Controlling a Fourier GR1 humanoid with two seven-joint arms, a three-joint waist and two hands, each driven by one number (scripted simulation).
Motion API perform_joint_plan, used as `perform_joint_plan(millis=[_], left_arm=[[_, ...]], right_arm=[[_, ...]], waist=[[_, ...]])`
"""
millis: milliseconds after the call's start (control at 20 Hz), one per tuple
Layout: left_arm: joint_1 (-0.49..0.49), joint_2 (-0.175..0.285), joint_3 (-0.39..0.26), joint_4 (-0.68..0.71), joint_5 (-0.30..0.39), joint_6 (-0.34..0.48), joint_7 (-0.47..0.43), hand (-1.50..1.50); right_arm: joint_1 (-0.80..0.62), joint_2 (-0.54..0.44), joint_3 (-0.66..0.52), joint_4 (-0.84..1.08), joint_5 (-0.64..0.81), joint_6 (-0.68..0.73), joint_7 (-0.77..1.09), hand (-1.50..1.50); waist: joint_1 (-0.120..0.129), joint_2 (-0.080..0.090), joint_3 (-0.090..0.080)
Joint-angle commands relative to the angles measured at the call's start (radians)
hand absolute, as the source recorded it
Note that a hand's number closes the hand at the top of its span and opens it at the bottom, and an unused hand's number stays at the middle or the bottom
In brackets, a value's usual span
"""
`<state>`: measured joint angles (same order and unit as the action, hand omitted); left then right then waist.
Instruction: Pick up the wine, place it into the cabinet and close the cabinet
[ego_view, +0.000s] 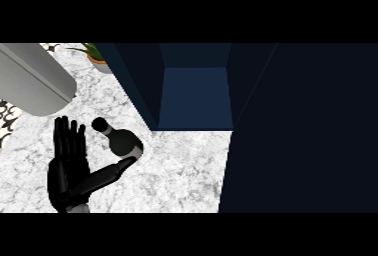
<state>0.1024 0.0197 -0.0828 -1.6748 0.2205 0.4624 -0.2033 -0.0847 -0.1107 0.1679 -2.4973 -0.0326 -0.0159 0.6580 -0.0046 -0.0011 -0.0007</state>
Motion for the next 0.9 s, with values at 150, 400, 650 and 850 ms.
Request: perform_joint_plan(millis=[150, 400, 650, 850], left_arm=[[0.005, 0.01, 0.065, 0.168, 0.062, -0.131, -0.138, -1.5], [-0.107, -0.019, 0.061, 0.291, 0.058, -0.12, -0.169, -1.5], [-0.071, 0.01, 0.097, 0.329, 0.107, -0.193, -0.226, -1.5], [-0.124, -0.019, 0.054, 0.407, 0.102, -0.139, -0.262, -1.5]], right_arm=[[0.08, 0.016, 0.017, -0.147, -0.017, 0.006, 0.003, -1.5], [0.001, 0.005, 0.012, -0.105, -0.012, 0.004, 0.052, -1.5], [0.022, 0.006, -0.012, -0.137, -0.033, -0.001, 0.056, -1.5], [-0.035, -0.006, -0.026, -0.112, -0.043, -0.004, 0.103, -1.5]], waist=[[-0.001, 0.0, 0.0], [0.001, 0.001, 0.0], [0.001, 0.0, 0.0], [0.001, 0.001, 0.0]])
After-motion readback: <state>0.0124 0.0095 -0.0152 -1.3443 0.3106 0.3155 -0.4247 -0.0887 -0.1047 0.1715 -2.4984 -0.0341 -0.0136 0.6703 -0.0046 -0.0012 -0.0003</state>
